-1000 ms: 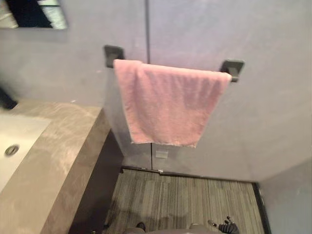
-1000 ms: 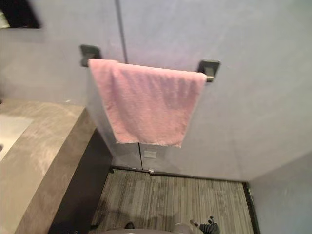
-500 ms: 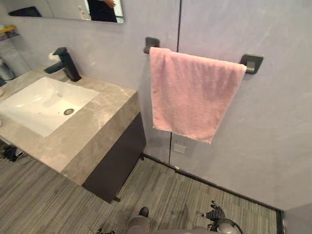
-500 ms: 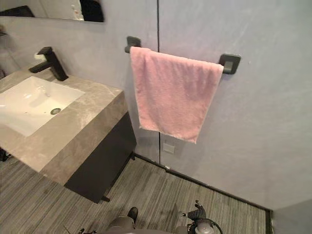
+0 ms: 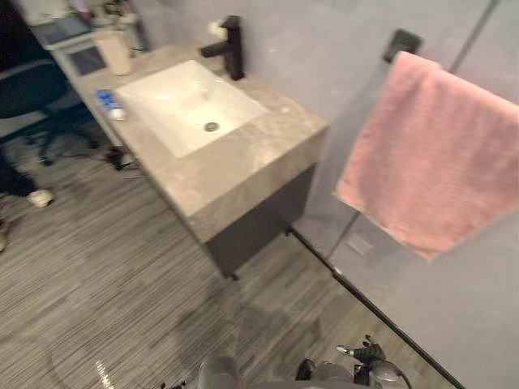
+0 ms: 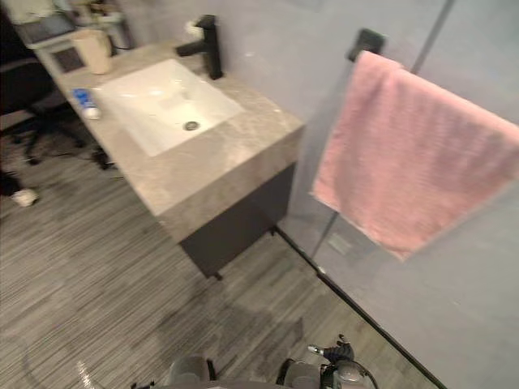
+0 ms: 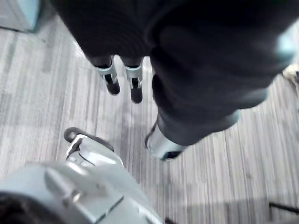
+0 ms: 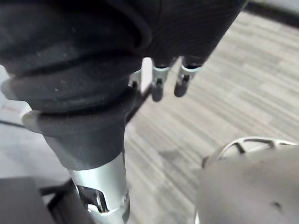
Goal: Organize washtable
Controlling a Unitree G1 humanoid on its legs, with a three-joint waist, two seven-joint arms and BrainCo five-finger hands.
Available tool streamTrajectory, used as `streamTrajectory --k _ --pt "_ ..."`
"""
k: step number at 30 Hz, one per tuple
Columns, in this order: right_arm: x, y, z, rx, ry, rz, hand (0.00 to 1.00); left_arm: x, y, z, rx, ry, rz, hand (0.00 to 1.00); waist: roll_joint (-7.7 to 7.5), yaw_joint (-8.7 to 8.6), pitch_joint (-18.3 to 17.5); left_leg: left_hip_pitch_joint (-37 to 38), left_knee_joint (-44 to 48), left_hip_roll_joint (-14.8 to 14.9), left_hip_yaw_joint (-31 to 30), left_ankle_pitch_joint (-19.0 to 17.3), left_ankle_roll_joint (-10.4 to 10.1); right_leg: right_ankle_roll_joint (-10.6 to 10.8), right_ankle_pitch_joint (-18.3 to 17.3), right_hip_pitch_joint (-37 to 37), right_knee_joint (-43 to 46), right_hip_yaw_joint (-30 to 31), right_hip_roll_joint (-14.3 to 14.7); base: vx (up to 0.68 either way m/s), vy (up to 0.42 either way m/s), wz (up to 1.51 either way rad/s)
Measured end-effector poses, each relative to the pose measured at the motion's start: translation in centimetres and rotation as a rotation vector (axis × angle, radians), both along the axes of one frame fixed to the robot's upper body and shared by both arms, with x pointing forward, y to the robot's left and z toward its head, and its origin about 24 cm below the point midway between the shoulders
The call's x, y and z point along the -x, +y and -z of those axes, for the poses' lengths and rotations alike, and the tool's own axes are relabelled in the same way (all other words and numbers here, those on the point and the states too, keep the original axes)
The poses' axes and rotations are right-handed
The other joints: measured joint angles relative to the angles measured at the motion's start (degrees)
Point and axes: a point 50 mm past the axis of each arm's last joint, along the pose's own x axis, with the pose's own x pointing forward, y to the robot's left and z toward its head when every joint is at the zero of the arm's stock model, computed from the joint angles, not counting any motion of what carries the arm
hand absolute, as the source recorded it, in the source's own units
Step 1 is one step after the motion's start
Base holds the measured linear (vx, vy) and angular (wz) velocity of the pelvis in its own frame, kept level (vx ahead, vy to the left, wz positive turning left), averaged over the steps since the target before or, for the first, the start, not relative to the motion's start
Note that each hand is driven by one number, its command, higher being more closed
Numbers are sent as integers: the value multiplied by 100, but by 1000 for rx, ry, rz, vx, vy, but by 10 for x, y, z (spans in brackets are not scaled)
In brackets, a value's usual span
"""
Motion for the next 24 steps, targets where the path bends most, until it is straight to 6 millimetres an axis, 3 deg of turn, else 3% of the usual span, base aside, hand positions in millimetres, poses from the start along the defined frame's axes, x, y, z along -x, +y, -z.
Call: streamTrajectory --k 2,3,4,5,7,11,14,18,20,21,23,24 --pt "7 -13 0 -7 2 103 0 -11 -3 -1 -7 -17 103 0 187 -82 -7 56 -908 -355 234 100 -101 78 25 64 -33 -565 -229 -56 224 213" --pt "7 -9 2 -23 4 113 0 -12 0 -2 -15 -17 121 0 150 -82 -20 164 -1255 -486 224 102 -117 176 116 150 -264 -655 -248 -64 223 162" --pt "9 -5 3 -41 6 138 0 -9 -2 0 -5 1 141 0 178 -73 0 427 -1948 -659 237 158 -263 470 276 359 -484 -973 -311 -40 187 95" --pt "10 -7 3 -41 4 151 0 -8 -2 0 -2 13 158 0 151 -67 5 519 -2215 -771 224 350 -294 463 337 409 -535 -1061 -357 -39 224 80" --pt "11 -5 4 -39 8 177 0 -6 -6 1 6 24 205 0 127 -67 -1 804 -2913 -1045 112 723 -148 545 434 479 -560 -1173 -479 -80 196 35" --pt "11 -4 4 -37 11 175 0 -8 -4 1 -12 42 326 0 73 -69 -11 874 -3094 -1303 62 801 -119 675 577 496 -543 -1137 -667 -98 113 7" --pt "11 -4 4 -38 11 176 0 1 -1 2 -15 92 359 0 -10 -63 -9 930 -3098 -1476 64 800 -116 727 619 512 -494 -1074 -810 -70 81 0" --pt "14 -4 5 -44 28 180 0 14 3 3 -20 145 386 0 -130 -54 17 970 -3101 -1581 -204 779 23 593 539 578 -205 -815 -930 -65 41 23" --pt "28 -4 9 -48 67 192 0 15 8 2 -34 154 405 0 -189 -172 22 946 -3100 -1631 -765 746 202 62 185 458 225 692 -780 -43 5 109" --pt "37 -3 10 -54 87 203 0 15 9 2 -37 155 410 0 -220 -174 5 947 -3100 -1618 -915 755 210 -46 35 429 231 1270 -606 27 -89 126" --pt "56 7 15 -90 130 245 0 19 15 0 -44 157 407 0 -412 -144 -91 813 -3095 -1680 -1399 897 194 31 -479 458 -70 2669 36 23 -168 111" --pt "59 8 16 -96 138 252 0 20 17 0 -44 155 401 0 -465 -152 -96 774 -3087 -1720 -1484 935 176 153 -588 504 -180 2886 105 -20 -168 95"
